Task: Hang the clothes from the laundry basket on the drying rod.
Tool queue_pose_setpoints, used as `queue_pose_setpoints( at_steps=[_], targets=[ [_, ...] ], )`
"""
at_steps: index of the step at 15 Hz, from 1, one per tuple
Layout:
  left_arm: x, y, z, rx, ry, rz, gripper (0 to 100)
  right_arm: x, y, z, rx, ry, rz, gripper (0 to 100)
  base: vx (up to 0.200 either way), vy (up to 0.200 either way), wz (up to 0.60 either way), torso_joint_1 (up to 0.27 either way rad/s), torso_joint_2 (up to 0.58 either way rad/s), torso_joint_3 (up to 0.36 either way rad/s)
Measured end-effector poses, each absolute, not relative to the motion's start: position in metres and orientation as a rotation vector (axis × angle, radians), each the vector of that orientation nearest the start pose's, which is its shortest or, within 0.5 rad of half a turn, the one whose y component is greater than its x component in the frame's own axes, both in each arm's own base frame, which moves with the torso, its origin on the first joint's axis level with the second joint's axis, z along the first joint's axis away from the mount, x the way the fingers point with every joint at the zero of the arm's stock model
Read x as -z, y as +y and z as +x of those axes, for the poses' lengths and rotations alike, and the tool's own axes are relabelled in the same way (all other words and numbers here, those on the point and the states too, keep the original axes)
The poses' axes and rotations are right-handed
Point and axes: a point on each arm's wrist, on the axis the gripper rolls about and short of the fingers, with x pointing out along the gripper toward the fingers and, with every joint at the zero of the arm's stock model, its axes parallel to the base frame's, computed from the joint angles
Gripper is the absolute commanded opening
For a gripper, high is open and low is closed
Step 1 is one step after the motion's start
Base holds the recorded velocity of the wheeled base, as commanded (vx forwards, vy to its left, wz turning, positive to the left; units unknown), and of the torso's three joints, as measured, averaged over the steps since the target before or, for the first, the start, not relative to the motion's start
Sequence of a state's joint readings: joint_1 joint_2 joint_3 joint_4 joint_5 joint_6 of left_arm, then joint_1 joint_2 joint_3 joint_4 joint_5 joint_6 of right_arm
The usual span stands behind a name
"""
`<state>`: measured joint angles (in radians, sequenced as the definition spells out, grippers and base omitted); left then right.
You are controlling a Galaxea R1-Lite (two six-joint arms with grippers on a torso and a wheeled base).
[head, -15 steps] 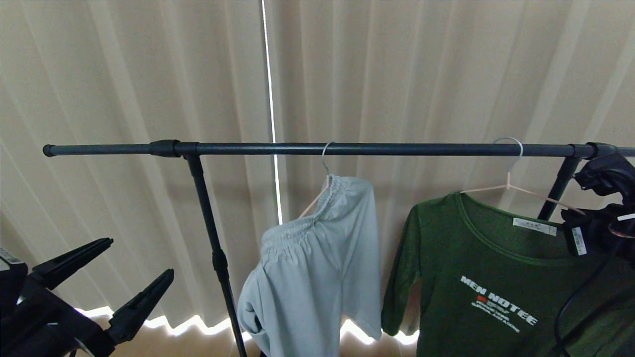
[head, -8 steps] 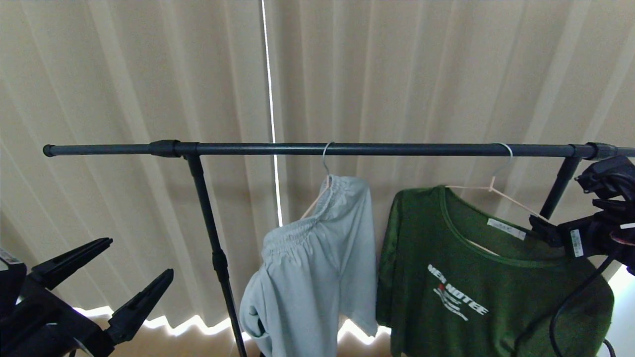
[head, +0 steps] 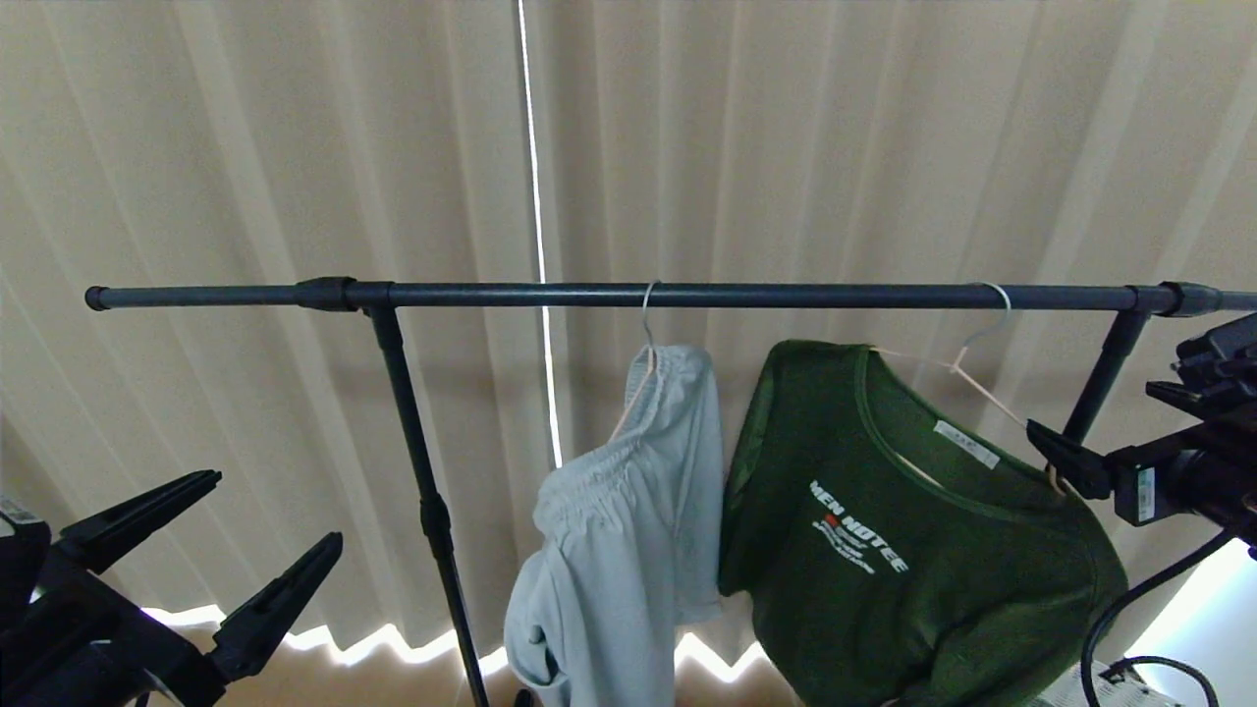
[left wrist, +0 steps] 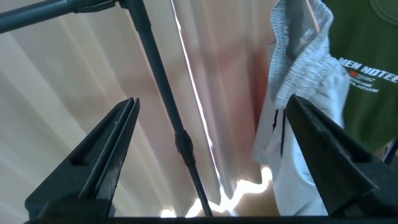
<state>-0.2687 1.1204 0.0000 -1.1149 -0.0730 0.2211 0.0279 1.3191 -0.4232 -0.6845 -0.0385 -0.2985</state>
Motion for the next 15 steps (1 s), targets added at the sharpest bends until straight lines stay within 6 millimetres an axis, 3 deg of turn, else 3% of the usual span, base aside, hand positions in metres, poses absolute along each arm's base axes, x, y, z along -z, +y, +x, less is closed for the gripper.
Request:
queue_pose_setpoints(
  at_steps=[3,7,12,15],
  targets=[
    [-0.147,-0.030,0.105,0.333,-0.045,0.189,100,-0.194,0.006,0.175,-0.076,0.123,-0.270,100,0.000,0.000,0.00,0.000,0.00,0.000],
    [-0.141,-0.023,0.081,0.331,0.011,0.170,100,-0.203,0.006,0.131,-0.121,0.006,-0.244,100,0.000,0.000,0.00,0.000,0.00,0.000],
    [-0.104,-0.004,0.019,0.237,0.217,0.190,100,-0.177,0.004,0.074,-0.129,0.043,-0.226,100,0.000,0.000,0.00,0.000,0.00,0.000],
    [-0.088,0.005,-0.010,0.033,0.257,0.151,100,-0.157,0.003,0.039,-0.133,0.140,-0.212,100,0.000,0.000,0.00,0.000,0.00,0.000]
  ],
)
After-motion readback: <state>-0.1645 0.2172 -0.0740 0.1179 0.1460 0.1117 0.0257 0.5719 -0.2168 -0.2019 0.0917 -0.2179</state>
